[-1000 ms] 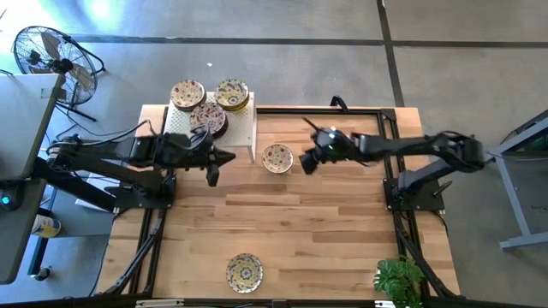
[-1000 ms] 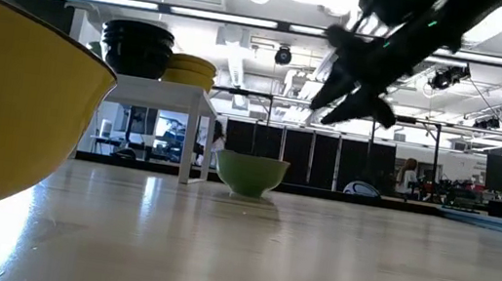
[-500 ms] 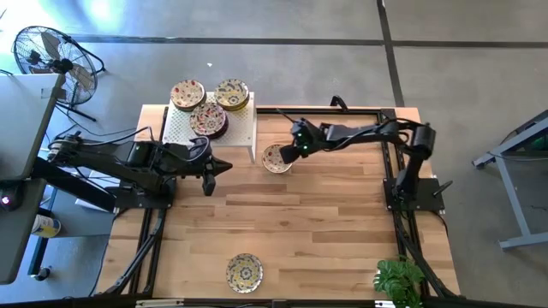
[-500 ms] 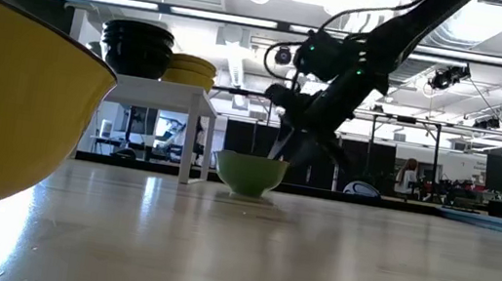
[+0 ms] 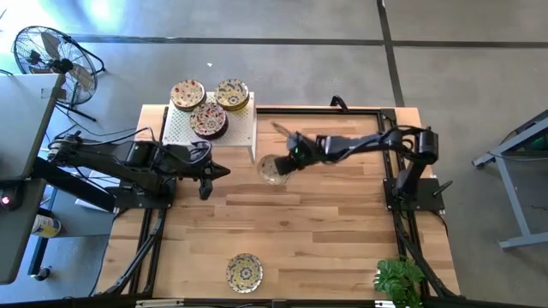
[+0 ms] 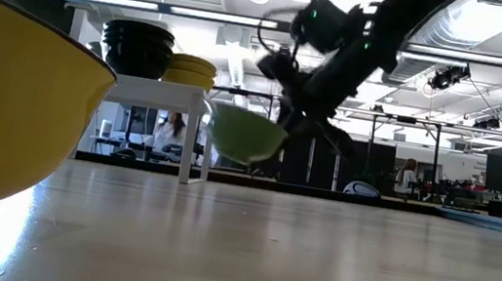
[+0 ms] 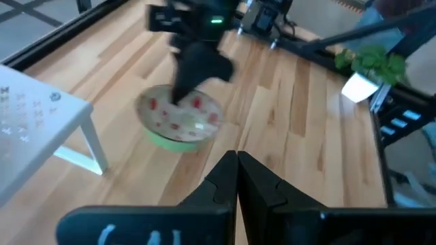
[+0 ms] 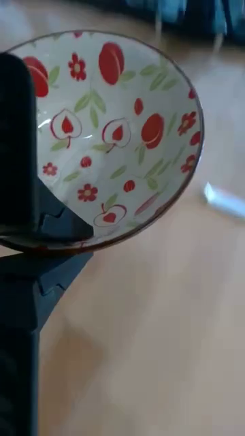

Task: Pick & Place Mini bowls
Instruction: Stack the red patterned bowl on the red patterned bowl on the shelf

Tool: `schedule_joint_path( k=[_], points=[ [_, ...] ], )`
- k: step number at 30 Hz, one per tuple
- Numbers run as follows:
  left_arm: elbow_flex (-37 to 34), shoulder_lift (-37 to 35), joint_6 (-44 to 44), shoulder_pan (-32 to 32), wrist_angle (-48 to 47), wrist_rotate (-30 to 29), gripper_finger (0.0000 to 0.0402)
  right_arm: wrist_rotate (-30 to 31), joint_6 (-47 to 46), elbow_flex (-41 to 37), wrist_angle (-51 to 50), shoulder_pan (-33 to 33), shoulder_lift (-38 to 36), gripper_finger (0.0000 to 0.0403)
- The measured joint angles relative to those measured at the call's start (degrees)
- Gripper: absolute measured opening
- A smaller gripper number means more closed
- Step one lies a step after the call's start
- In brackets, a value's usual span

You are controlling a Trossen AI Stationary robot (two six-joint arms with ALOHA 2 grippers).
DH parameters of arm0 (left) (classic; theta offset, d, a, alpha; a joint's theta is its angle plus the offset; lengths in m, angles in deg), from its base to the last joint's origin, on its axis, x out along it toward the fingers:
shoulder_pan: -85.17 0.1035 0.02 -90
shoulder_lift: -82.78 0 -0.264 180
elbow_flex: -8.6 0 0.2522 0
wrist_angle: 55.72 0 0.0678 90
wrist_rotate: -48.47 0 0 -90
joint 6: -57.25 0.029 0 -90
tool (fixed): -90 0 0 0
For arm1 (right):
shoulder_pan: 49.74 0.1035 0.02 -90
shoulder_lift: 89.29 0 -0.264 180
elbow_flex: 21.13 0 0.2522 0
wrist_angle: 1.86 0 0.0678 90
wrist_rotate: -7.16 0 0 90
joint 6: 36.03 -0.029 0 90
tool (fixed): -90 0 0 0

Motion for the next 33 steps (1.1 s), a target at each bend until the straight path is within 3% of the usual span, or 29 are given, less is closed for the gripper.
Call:
schedule_joint_path(
  k=[7, 15, 20, 33],
  points=[
    [-0.04, -0.81, 1.01, 0.02, -1.98, -0.04, 0.0003, 6.78, -13.17, 1.97, 7.03, 11.01, 4.22, 0.0013],
    [-0.04, -1.05, 3.30, 0.11, -1.91, 0.85, 0.0003, 7.11, -8.03, 17.54, -1.79, 12.00, 16.81, 0.0011],
    [-0.04, -1.02, 2.66, 0.11, -1.95, 0.90, 0.0003, 6.23, -4.80, 23.82, -3.32, 11.58, 20.90, 0.0020],
    [-0.02, -0.59, 1.75, 0.11, -1.79, 0.78, 0.0003, 5.94, 1.75, 26.25, -5.39, 10.47, 19.34, 0.0126]
  ],
)
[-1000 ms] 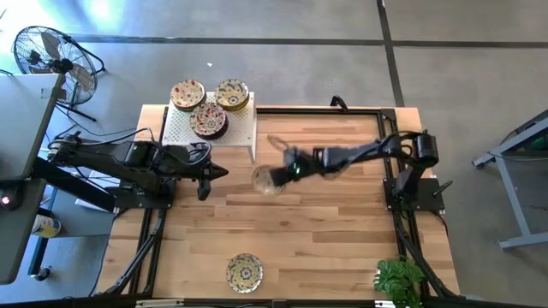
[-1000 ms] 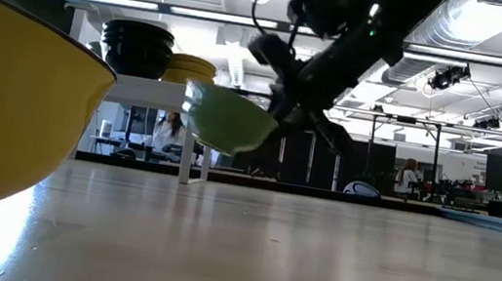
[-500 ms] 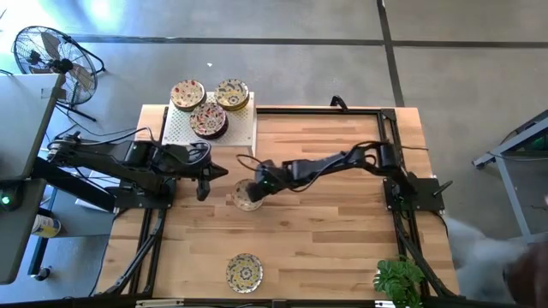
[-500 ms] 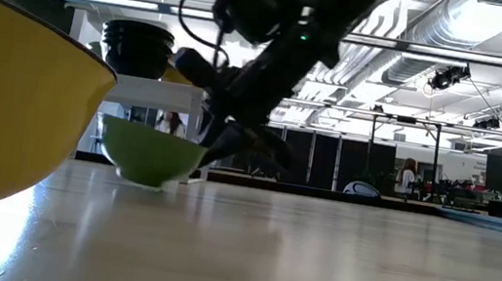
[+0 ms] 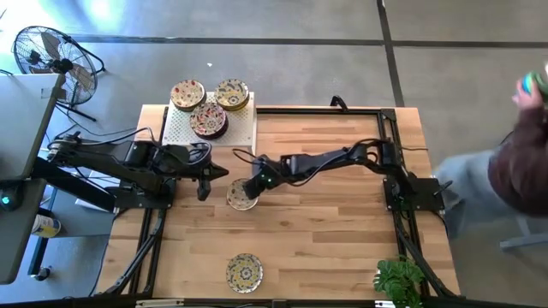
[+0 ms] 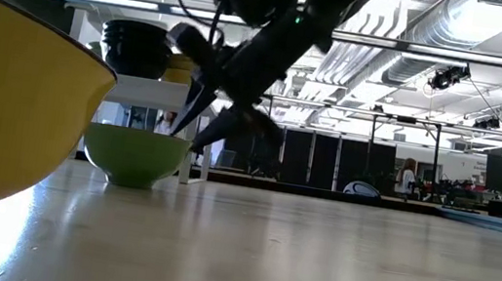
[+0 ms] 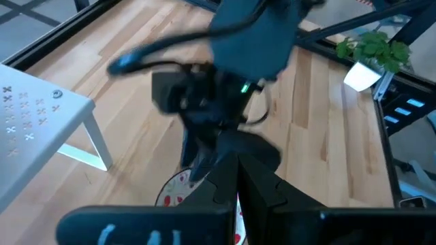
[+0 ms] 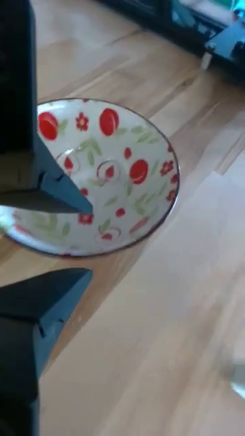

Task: Pick & Place Mini bowls
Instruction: Stack the red patterned bowl on the red patterned bowl on the shelf

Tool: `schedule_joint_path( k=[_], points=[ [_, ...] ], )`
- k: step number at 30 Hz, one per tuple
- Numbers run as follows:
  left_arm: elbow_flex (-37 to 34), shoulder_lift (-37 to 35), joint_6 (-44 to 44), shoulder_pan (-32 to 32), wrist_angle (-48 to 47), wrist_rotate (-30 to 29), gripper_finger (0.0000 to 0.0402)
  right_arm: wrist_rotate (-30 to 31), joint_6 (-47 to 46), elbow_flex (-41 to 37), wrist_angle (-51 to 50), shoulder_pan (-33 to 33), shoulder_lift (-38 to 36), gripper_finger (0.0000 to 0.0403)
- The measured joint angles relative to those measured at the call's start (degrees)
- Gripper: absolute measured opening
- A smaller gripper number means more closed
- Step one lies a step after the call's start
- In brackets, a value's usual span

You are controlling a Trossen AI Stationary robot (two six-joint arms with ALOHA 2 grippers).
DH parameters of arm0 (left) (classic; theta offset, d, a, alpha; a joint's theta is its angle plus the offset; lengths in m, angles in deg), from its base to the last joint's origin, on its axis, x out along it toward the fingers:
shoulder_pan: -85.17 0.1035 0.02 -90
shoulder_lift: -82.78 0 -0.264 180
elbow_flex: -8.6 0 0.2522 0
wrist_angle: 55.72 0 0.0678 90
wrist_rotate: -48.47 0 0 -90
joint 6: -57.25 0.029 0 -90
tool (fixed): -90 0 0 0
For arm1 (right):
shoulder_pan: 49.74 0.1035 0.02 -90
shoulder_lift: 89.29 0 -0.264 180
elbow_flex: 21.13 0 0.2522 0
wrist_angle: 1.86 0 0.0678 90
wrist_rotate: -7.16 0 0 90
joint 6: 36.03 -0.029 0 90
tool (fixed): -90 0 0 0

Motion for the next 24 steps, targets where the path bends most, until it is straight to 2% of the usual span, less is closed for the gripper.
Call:
schedule_joint_path(
  k=[6, 10, 13, 16, 20, 22, 24],
  points=[
    [0.00, 0.04, -1.71, 0.02, -0.01, -0.60, 0.0003, 4.95, 7.58, 0.00, -5.13, 0.02, -5.73, 0.0162],
    [0.06, 1.34, -3.86, 0.02, 0.05, 4.21, 0.0003, 6.54, 16.95, -1.24, -7.40, -0.05, -11.26, 0.0162],
    [0.07, 3.08, -3.13, -0.06, -0.62, 7.57, 0.0003, 3.46, 23.47, -4.92, -6.76, -0.48, -15.45, 0.0136],
    [0.11, 5.70, -1.82, -0.13, -0.48, 8.29, 0.0003, 2.60, 25.90, -12.17, -4.05, -0.48, -19.63, 0.0092],
    [0.14, 8.81, -0.46, -0.81, -2.21, 8.13, 0.0003, 2.18, 26.12, -25.33, 7.87, -0.06, -27.20, 0.0019],
    [0.09, 10.70, -0.44, -0.76, -3.10, 8.39, 0.0003, 1.15, 25.92, -31.36, 13.71, 0.04, -31.24, 0.0007],
    [-0.01, 12.69, -0.47, -0.74, -3.31, 9.89, 0.0003, 0.97, 24.10, -36.37, 16.52, 0.20, -35.06, 0.0017]
  ],
)
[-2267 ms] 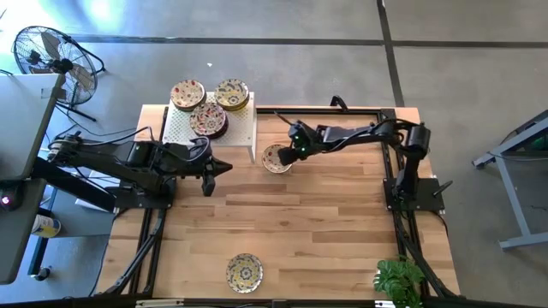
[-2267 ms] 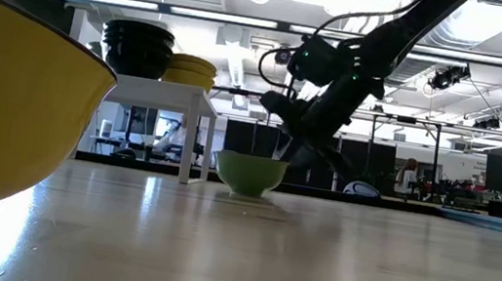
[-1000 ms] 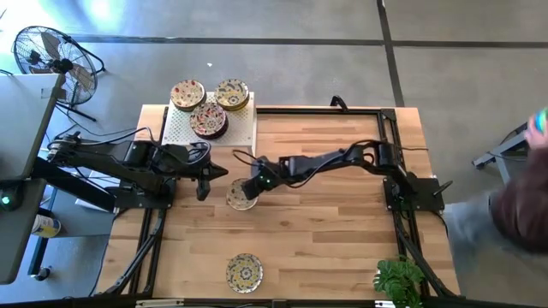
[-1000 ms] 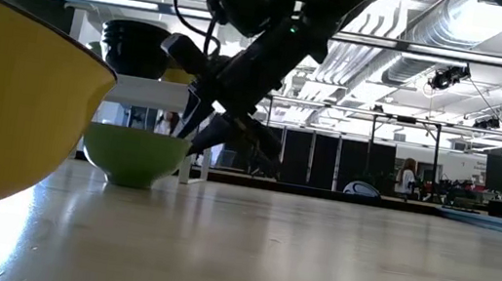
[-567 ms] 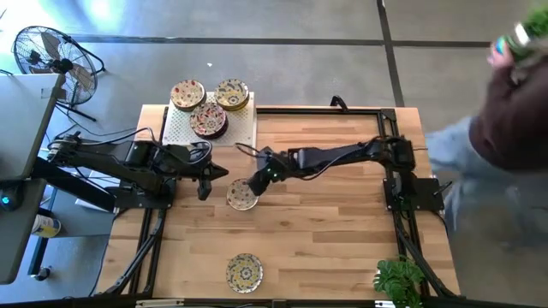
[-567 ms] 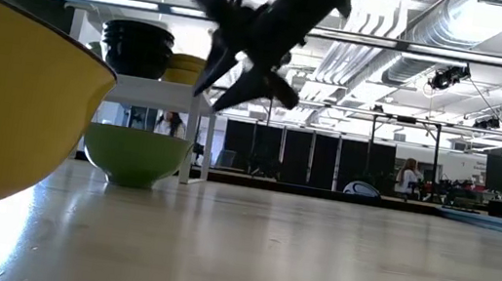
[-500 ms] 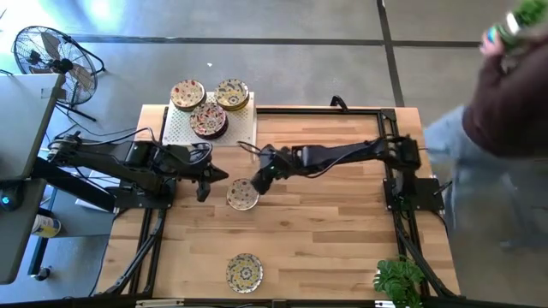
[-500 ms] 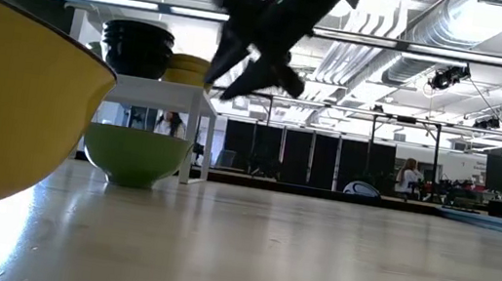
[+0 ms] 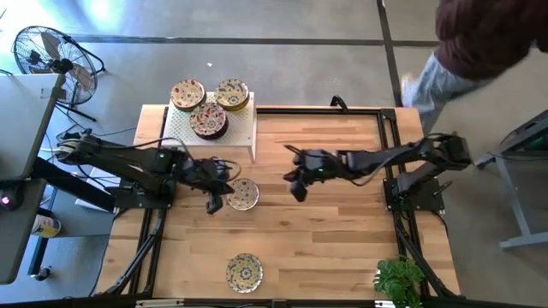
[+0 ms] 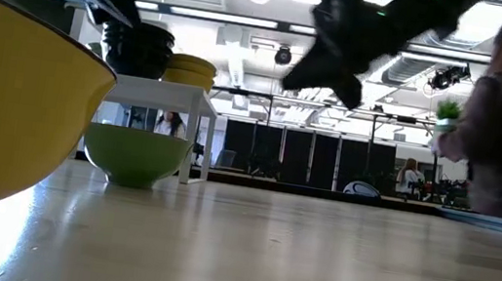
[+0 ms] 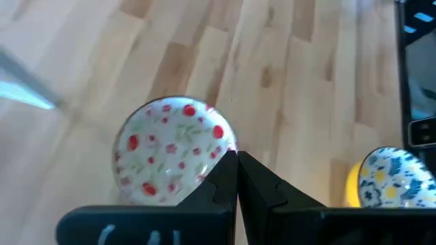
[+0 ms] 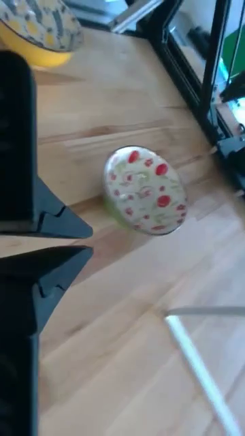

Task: Pick & Place Mini bowls
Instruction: Stack the red patterned bowl on the red patterned bowl on the shelf

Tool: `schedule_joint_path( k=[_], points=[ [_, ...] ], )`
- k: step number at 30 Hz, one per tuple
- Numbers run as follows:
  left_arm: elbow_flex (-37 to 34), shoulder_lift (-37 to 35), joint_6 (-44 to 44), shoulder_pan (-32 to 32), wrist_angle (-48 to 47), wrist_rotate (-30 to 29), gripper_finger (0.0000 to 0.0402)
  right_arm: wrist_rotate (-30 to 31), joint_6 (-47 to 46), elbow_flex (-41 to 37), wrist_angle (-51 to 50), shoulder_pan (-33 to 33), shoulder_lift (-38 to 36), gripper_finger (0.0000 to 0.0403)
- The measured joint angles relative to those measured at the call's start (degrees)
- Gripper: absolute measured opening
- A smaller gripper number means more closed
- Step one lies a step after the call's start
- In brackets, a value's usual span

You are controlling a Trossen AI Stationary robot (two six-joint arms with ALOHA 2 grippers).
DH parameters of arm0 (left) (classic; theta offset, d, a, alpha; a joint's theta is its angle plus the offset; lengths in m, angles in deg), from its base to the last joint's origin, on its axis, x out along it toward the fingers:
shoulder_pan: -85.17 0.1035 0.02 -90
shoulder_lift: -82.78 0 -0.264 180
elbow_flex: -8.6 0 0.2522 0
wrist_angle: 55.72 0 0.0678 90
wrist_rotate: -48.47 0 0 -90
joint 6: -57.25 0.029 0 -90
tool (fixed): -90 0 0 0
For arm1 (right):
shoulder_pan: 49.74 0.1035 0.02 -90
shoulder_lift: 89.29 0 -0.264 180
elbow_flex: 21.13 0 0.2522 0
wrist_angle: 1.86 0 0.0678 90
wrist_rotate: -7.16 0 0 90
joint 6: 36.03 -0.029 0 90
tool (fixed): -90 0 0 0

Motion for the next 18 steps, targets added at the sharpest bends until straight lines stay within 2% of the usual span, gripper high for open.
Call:
schedule_joint_path(
  k=[5, 8, 13, 18],
  points=[
    [0.21, 6.02, -0.15, -0.02, -0.25, 2.32, 0.0005, 1.73, -1.06, -8.45, 1.92, -0.07, -9.15, 0.0025],
    [0.65, 9.72, 0.62, -0.02, -2.10, 2.64, 0.0026, 3.21, -1.89, -12.17, 1.87, -0.04, -13.64, 0.0016],
    [1.17, 14.98, 3.04, -0.75, -0.78, 2.46, 0.0099, 3.67, -2.70, -16.11, 2.05, -0.07, -19.49, 0.0002],
    [1.17, 19.86, 5.16, -4.34, 1.00, -1.07, 0.0175, 3.56, -2.54, -18.23, 1.67, -0.07, -22.13, 0.0003]
  ],
)
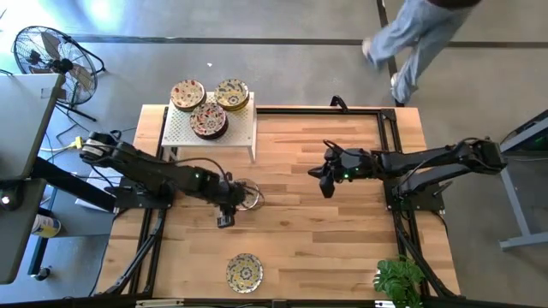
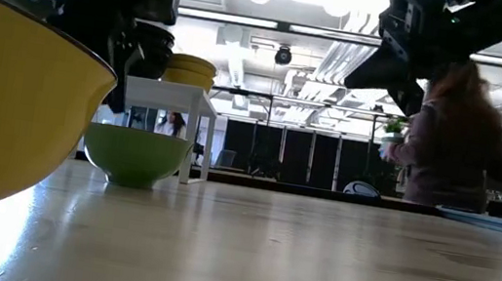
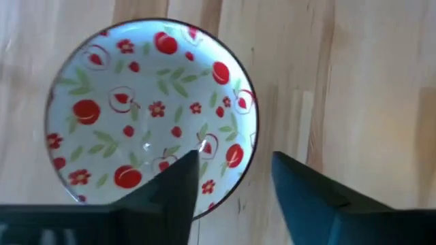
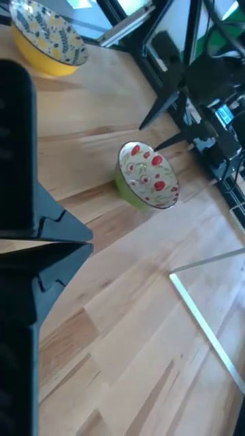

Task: Pick & Place Mini bowls
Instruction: Stack the red patterned bowl on the red patterned bowl on the shelf

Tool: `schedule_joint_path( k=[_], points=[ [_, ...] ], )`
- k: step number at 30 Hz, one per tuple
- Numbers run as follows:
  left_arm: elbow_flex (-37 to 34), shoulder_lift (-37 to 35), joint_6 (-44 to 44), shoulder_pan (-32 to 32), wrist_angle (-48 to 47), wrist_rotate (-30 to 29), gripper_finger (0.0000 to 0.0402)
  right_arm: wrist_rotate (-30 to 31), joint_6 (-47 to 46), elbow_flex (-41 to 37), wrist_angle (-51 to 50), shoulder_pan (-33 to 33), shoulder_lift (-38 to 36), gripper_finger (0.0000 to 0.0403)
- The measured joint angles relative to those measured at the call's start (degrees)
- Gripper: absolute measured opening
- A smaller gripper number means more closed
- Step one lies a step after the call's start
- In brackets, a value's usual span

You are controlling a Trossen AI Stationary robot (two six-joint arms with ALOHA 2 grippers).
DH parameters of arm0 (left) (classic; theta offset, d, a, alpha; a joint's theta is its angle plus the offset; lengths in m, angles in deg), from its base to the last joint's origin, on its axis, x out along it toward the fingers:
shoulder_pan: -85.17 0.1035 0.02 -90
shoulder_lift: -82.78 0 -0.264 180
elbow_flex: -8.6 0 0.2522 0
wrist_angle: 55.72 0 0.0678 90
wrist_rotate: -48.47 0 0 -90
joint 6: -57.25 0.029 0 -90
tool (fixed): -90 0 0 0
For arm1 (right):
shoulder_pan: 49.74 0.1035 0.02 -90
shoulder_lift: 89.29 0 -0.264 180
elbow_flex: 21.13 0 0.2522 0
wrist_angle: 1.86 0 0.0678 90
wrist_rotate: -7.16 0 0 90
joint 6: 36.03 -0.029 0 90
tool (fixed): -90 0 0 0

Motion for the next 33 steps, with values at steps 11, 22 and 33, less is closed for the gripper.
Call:
schedule_joint_path(
  k=[11, 22, 33],
  points=[
    [-0.02, 7.59, -1.34, -5.54, 2.13, -9.44, 0.0210, -0.35, 2.02, -0.50, -0.93, -0.09, -0.46, 0.0002],
    [0.05, 11.78, -3.47, -5.41, 4.64, -11.00, 0.0085, -3.15, 3.34, -0.50, -2.21, -0.07, -0.46, 0.0002],
    [16.08, 11.67, -0.84, -5.39, -8.71, -8.39, 0.0008, -3.01, 7.19, -0.50, -2.47, -0.11, -0.46, 0.0001]
  ],
)
